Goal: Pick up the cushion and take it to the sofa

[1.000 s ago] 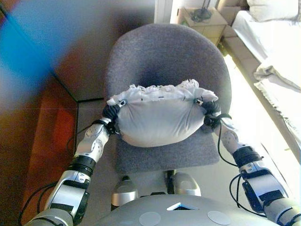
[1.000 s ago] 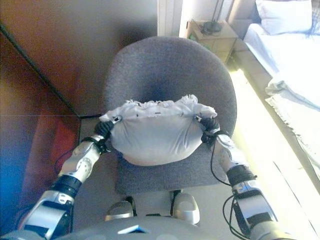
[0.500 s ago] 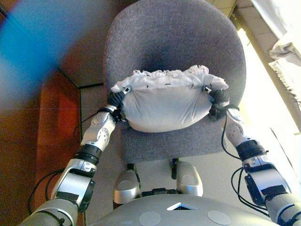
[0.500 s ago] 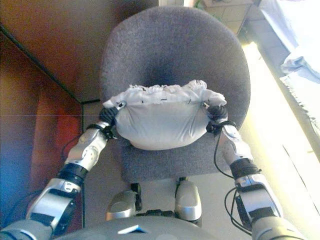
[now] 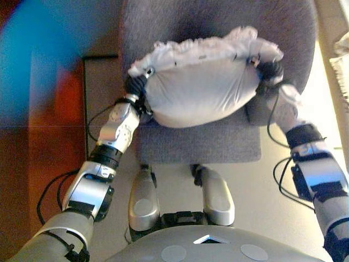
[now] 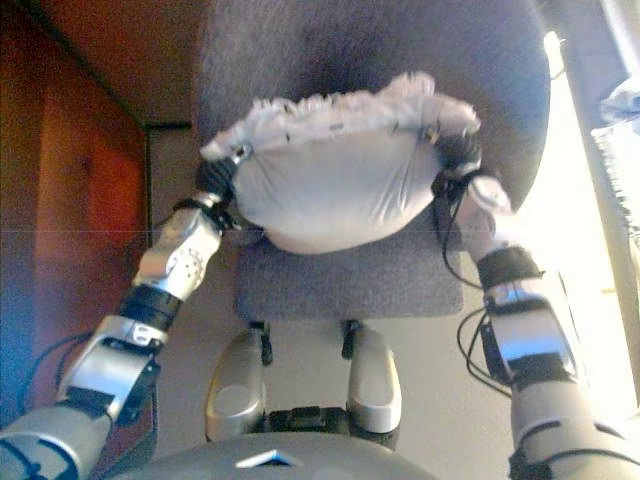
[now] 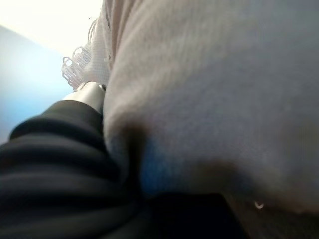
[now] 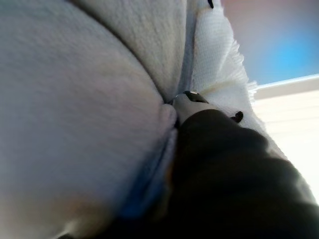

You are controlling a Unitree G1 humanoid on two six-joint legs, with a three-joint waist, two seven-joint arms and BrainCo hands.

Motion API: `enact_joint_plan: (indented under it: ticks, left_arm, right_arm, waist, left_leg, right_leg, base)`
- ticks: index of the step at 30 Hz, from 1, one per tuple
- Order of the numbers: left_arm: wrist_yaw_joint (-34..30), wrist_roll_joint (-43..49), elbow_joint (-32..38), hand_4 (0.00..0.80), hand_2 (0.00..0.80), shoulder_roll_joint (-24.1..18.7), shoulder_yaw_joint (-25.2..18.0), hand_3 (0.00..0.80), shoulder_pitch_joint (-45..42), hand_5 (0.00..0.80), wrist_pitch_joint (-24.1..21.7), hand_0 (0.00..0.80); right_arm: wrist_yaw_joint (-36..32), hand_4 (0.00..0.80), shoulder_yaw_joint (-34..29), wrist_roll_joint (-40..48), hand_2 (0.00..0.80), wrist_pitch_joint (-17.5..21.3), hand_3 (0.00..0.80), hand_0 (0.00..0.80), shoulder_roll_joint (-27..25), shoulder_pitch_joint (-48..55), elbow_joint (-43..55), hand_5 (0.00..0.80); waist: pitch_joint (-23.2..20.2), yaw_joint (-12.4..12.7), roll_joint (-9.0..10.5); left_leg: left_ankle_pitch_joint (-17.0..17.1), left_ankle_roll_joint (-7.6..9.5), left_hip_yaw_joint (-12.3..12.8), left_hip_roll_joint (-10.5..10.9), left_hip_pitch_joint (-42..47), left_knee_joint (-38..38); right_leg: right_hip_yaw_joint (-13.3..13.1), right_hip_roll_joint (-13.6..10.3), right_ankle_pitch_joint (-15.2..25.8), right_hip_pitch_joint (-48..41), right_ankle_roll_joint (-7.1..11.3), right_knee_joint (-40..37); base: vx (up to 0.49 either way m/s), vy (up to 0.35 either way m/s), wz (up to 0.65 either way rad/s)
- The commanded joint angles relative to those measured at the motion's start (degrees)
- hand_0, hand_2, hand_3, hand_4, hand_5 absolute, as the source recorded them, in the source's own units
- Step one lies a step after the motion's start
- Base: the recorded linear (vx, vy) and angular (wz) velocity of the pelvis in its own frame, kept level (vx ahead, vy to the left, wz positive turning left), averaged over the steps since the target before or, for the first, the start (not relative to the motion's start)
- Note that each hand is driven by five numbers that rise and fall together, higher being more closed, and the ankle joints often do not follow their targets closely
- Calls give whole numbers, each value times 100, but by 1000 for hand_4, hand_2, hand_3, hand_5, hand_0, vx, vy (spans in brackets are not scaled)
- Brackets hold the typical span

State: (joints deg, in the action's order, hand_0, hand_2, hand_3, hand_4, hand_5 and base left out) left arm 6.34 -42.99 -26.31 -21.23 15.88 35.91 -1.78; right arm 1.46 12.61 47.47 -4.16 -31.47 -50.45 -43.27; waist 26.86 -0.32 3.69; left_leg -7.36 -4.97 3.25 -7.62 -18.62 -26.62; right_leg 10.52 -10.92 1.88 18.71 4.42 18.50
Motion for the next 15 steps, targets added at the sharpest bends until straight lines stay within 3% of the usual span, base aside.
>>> enact_joint_plan:
  ticks: [1,8,15]
  left_arm:
    - [136,-290,244,800,800,96,272,800,268,800,-437,800]
    - [629,-254,143,800,800,188,301,800,713,800,-676,800]
    - [1070,-803,70,800,800,217,108,800,1002,800,-1058,800]
  right_arm:
    - [46,800,200,134,800,424,800,800,-39,-579,-3,800]
    - [-48,800,540,21,800,378,800,800,-28,-1334,-517,800]
    - [-154,800,896,-359,800,261,800,800,-49,-1972,-886,800]
  waist:
    - [-51,258,-43]
    - [280,330,-116]
    - [293,399,-189]
  left_leg:
    - [-244,-145,-263,-213,-163,-172]
    - [-120,-178,-419,-102,-591,-231]
    - [-6,-182,-530,9,-1038,-297]
  right_leg:
    - [-167,-566,-22,239,723,149]
    - [-173,-535,-69,619,643,296]
    - [-112,-550,-57,964,575,314]
  base:
    - [-83,48,8]
    - [-35,16,1]
    - [-2,15,0]
